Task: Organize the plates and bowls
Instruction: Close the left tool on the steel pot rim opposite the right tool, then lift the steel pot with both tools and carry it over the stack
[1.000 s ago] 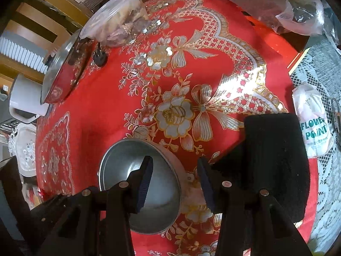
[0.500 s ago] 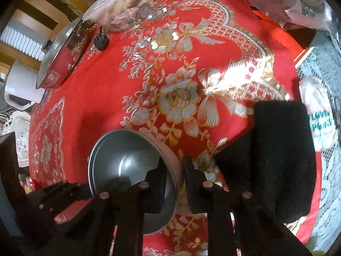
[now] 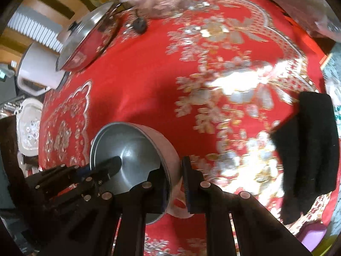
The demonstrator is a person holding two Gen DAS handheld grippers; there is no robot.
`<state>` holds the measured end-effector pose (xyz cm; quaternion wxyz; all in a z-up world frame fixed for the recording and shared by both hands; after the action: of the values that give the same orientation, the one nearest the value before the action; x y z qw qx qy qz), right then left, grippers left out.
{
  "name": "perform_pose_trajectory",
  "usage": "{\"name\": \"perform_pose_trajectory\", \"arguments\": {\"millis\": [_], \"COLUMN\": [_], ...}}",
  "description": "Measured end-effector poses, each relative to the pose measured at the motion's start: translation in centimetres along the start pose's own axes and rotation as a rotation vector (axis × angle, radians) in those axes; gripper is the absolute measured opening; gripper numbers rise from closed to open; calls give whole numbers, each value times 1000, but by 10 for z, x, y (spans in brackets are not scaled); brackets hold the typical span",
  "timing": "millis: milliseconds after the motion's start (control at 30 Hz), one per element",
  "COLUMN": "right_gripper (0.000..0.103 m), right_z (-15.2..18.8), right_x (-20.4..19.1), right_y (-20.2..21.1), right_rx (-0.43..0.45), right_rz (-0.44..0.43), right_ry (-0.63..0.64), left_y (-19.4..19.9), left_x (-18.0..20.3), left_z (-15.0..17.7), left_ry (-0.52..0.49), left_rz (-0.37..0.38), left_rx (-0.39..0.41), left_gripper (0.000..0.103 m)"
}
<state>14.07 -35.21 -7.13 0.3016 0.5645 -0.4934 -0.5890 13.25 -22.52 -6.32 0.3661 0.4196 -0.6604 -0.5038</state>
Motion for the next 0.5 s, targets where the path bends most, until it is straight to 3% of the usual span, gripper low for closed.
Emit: {"name": "perform_pose_trajectory", "arguments": {"millis": [500], "right_gripper": [14], "right_z": [30], "right_x": [-97], "right_y": [-20], "right_rx": [-50], "right_rz": [9], "right_ry": [141], "left_y": [32], "left_x": [-76], "left_z": [45], "left_ry": [112], "left_rz": [-43], "left_rx": [32], "left_gripper": [8]}}
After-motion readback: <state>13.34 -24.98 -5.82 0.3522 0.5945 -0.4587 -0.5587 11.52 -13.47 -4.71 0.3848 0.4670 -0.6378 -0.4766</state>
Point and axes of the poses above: each gripper's, at about its wrist camera, not at the fingertips, and y roughly against the way its jaws point, x to its right, z to its underside, the point moved 4 cm from there along -y, roughly the way its jaws point, and after that the axes turned 8 degrees about -y, right-handed, at the moved point
